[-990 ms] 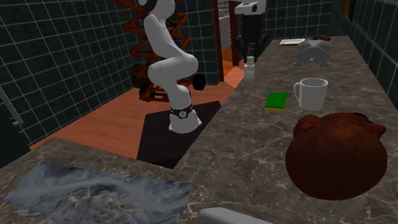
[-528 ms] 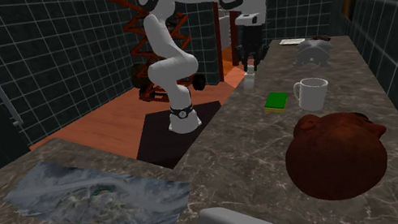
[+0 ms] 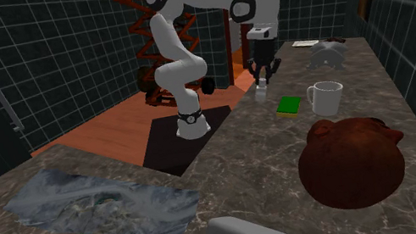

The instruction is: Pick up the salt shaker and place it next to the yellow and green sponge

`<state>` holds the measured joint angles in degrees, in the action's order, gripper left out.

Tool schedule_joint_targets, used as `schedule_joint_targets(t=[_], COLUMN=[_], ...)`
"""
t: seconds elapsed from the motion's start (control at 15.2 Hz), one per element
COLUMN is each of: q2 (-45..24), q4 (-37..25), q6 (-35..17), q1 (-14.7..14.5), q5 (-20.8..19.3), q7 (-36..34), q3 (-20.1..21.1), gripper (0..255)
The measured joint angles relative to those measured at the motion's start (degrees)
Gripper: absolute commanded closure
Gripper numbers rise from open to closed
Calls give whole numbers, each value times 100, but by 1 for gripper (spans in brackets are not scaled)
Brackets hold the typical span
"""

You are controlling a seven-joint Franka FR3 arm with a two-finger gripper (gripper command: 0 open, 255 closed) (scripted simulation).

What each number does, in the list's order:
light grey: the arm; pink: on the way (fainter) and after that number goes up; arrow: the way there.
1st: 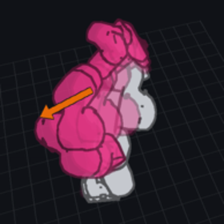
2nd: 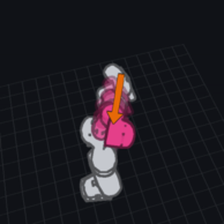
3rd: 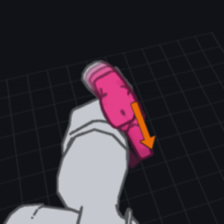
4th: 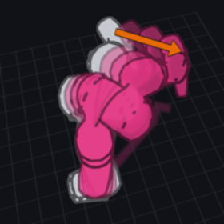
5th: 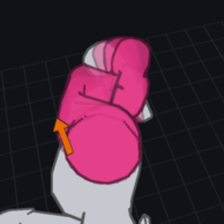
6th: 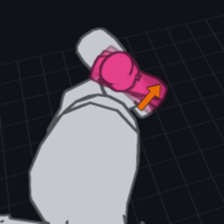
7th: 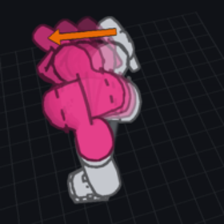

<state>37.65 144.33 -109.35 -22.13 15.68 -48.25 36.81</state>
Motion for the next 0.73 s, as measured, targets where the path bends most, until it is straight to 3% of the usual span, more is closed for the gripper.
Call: schedule_joint_targets(t=[0.4, 0.46, 0.73], q2=[-14, -13, -13], q4=[86, 87, 88], q6=[-103, -104, -105], q1=[-8, -8, -9], q5=[22, 23, 23], q7=[-7, -6, -6], q3=[32, 32, 32], gripper=[255, 0, 0])
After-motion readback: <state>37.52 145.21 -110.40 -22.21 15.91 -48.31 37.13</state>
